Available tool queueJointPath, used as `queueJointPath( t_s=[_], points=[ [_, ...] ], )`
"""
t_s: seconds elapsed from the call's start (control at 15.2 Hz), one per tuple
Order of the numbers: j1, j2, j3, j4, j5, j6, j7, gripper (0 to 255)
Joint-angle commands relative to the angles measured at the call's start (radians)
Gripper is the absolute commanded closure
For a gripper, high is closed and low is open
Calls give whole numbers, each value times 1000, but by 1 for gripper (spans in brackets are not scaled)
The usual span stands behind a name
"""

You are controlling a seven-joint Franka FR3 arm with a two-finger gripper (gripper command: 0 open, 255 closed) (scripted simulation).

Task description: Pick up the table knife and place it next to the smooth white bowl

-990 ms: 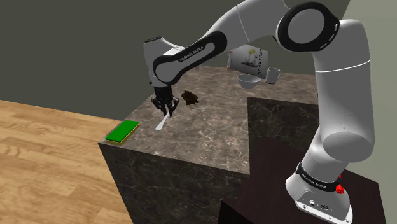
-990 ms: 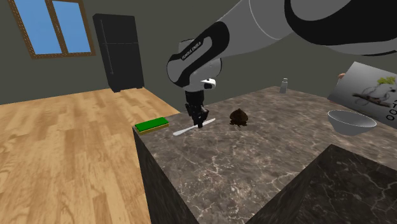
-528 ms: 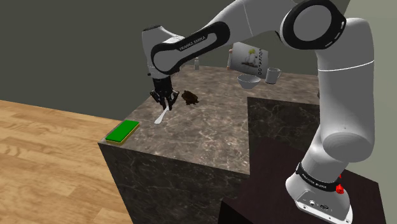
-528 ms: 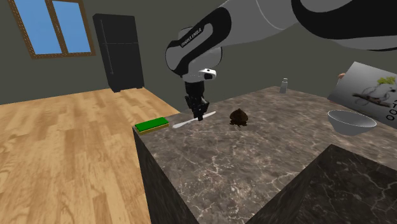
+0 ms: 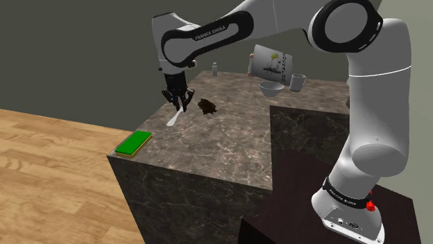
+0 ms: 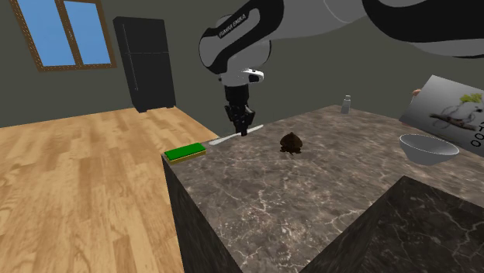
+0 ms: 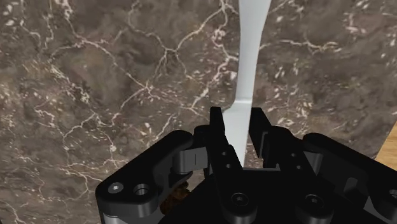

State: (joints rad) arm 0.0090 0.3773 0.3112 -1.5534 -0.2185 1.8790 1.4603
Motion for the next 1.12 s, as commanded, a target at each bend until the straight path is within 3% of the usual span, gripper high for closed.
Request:
queueJointPath(
  t_s=[0.0,0.33,1.06],
  points=[
    [0,-7,1,15,3,-22,-4,255],
    [2,-15,3,69,8,-83,-13,255],
    [-173,-280,-68,-287,88,47,-247,255]
  ],
)
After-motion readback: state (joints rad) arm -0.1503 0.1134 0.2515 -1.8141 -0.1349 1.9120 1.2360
